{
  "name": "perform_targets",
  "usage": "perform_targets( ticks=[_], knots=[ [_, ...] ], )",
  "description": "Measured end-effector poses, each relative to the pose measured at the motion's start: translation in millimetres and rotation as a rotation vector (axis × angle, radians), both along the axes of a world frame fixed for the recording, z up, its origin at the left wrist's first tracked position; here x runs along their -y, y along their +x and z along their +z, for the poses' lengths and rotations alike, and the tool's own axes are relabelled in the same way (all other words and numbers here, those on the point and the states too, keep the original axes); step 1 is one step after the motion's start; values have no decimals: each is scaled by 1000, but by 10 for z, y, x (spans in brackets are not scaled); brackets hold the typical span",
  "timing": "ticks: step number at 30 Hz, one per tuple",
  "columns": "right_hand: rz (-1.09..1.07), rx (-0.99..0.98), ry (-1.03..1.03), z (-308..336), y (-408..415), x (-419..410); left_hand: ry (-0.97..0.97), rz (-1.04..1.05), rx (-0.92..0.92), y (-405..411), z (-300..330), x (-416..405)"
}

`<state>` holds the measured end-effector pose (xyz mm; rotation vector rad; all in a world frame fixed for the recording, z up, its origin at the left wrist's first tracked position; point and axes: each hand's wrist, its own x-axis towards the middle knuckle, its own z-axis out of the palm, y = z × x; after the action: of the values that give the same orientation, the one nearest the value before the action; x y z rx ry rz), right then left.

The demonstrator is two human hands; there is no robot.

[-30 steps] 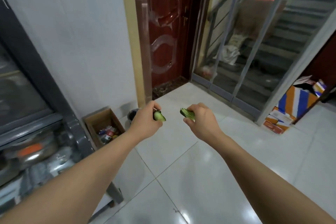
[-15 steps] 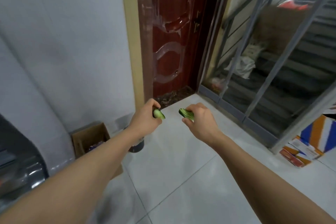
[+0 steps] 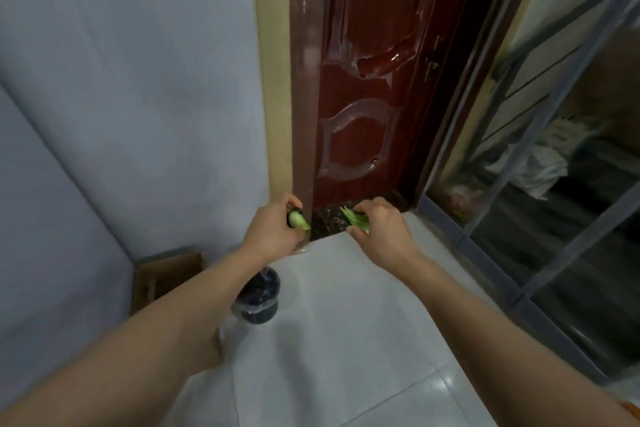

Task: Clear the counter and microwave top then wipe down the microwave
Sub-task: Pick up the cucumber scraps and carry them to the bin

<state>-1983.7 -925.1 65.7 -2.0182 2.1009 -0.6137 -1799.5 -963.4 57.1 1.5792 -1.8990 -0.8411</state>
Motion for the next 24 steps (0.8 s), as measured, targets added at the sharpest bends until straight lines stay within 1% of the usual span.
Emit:
perform_targets(
  ticks=[8,12,17,24],
  knots=[
    [241,3,42,-7,-799,1122,30,238,-48,-756,14,627],
    [314,17,50,-15,-994,1528,42,305,-5,-934,-32,854],
    [393,21,59,-73,-1027,2030,52,386,29,-997,-107,1220],
    [519,-11,85,-159,-760,2852,59,508,-8,-840,-292,1912]
  ],
)
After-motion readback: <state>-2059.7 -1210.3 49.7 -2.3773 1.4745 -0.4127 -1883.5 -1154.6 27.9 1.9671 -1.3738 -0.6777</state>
